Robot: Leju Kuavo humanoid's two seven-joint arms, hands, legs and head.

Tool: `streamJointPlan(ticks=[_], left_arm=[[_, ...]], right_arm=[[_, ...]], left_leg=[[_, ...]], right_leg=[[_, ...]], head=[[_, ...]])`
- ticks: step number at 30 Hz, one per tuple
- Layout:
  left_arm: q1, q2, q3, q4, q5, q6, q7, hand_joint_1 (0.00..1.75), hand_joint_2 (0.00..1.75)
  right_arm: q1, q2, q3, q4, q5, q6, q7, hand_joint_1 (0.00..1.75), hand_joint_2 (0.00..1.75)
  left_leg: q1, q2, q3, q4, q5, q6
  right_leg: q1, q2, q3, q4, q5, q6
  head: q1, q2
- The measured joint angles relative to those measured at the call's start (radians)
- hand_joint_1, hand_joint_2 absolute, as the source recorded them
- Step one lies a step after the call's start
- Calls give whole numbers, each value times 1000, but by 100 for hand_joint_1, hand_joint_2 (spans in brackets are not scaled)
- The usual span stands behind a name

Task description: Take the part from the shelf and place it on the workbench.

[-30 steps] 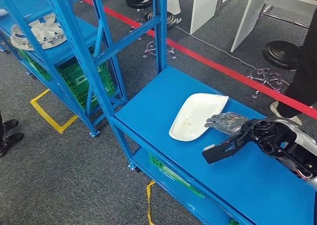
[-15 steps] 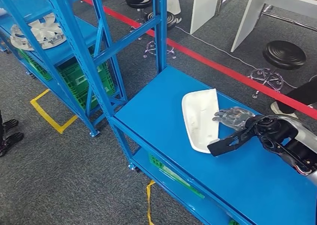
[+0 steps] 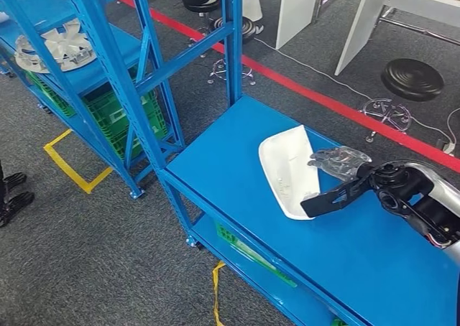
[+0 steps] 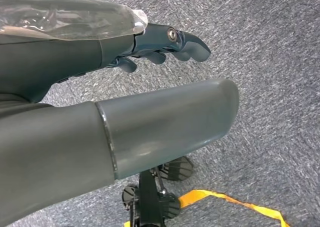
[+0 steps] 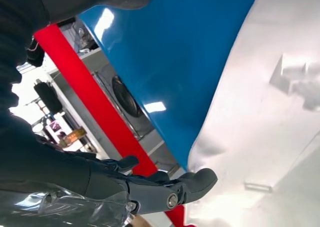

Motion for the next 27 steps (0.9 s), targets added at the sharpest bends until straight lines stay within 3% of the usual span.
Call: streamJointPlan(ticks=[27], left_arm=[[-1,-2,-1,0,12,1,-4,0,0]], right_arm=[[-76,90,-1,58,58,-125,-56,0,175]], left_leg=[[0,0,-1,0,0,0]], right_leg=[[0,0,0,0,0,0]], head=[[0,0]])
